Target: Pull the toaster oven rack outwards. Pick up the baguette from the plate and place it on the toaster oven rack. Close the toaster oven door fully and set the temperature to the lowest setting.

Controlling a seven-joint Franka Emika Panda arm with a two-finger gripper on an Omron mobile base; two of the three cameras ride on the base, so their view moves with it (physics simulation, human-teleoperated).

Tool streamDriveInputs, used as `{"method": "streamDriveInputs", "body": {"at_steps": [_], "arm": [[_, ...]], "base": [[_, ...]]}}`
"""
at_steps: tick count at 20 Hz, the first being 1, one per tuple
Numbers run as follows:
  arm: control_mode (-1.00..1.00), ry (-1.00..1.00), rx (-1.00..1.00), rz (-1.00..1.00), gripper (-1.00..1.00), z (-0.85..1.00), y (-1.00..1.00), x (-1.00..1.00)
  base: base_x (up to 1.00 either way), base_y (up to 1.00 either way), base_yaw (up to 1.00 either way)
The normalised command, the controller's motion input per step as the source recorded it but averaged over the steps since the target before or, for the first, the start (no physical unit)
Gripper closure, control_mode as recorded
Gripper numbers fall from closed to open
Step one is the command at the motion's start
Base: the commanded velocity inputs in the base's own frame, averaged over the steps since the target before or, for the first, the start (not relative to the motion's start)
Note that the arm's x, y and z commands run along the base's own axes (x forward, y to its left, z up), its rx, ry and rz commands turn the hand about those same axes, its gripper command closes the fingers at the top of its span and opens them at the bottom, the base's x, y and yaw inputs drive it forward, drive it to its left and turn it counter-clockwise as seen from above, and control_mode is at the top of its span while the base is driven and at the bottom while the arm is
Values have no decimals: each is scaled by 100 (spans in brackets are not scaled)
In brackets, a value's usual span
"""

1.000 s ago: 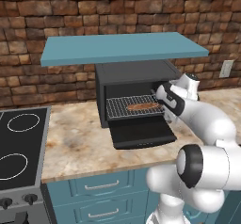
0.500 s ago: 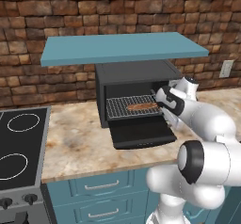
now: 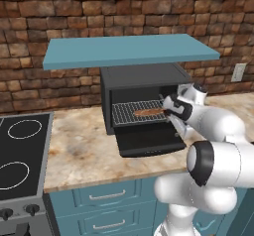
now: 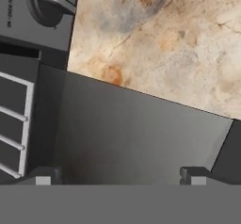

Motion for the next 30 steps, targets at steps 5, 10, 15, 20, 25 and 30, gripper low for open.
{"method": "streamDriveInputs", "body": {"at_steps": [5, 10, 15, 20, 25, 30], "arm": [[-100, -6, 0, 0, -100, -23, 0, 24], [-100, -5, 0, 0, -100, -19, 0, 29], [-100, -1, 0, 0, -100, -2, 0, 36], [-100, 0, 0, 0, -100, 0, 0, 38], [-100, 0, 0, 0, -100, 0, 0, 36], [-100, -4, 1, 0, -100, 0, 0, 6]], "base": [[0, 0, 0], [0, 0, 0], [0, 0, 0], [0, 0, 0], [0, 0, 0], [0, 0, 0]]}}
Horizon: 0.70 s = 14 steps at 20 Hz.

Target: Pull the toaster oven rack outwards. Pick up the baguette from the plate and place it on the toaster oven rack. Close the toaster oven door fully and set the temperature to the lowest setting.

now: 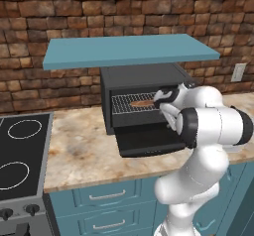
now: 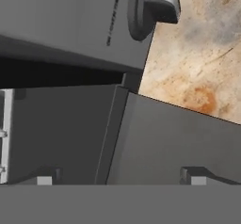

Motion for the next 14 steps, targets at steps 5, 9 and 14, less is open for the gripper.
{"method": "streamDriveInputs", "body": {"at_steps": [5, 9, 14], "arm": [[-100, -16, 6, 0, -100, 3, 0, -23], [-100, -17, 7, 0, -100, 26, 0, -44], [-100, 0, 4, 0, -100, 44, -14, -64]], "base": [[0, 0, 0], [0, 0, 0], [0, 0, 0]]}}
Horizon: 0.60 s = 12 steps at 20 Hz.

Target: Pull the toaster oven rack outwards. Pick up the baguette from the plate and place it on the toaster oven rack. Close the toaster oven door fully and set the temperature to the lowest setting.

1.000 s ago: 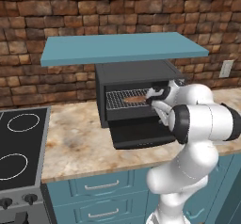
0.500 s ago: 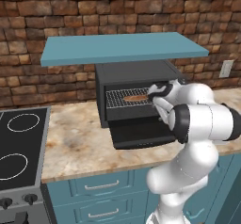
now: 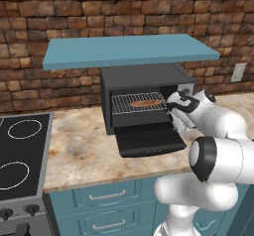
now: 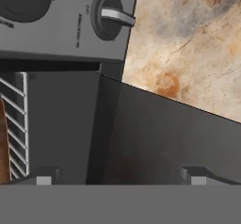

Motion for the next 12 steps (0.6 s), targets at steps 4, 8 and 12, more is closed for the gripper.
{"method": "streamDriveInputs", "body": {"at_steps": [4, 8, 12], "arm": [[-100, 6, 15, 0, -100, 26, -53, -43], [-100, 1, 34, 0, -100, 12, -49, -27], [-100, 0, 12, 0, -100, 23, -1, -15]], "base": [[0, 0, 0], [0, 0, 0], [0, 0, 0]]}}
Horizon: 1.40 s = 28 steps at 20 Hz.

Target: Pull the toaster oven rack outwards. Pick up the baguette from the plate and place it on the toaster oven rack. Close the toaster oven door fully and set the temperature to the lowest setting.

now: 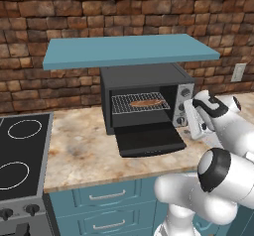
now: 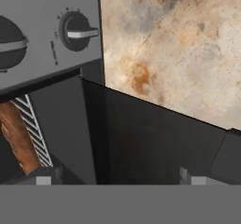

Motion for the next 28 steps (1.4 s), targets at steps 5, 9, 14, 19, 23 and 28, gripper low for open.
{"method": "streamDriveInputs", "body": {"at_steps": [5, 9, 14, 19, 23, 28], "arm": [[-100, 4, 16, 0, -100, 0, 0, -4], [-100, 0, 12, 2, -100, 0, 0, 0], [-100, 0, 13, 2, -100, -13, 0, 0], [-100, 0, 7, -1, -100, -31, -8, -5], [-100, 0, 1, -9, -100, -24, -2, -23], [-100, 0, 0, -8, -100, -5, -4, -26]], "base": [[0, 0, 0], [0, 0, 0], [0, 0, 0], [0, 0, 0], [0, 0, 0], [0, 0, 0]]}}
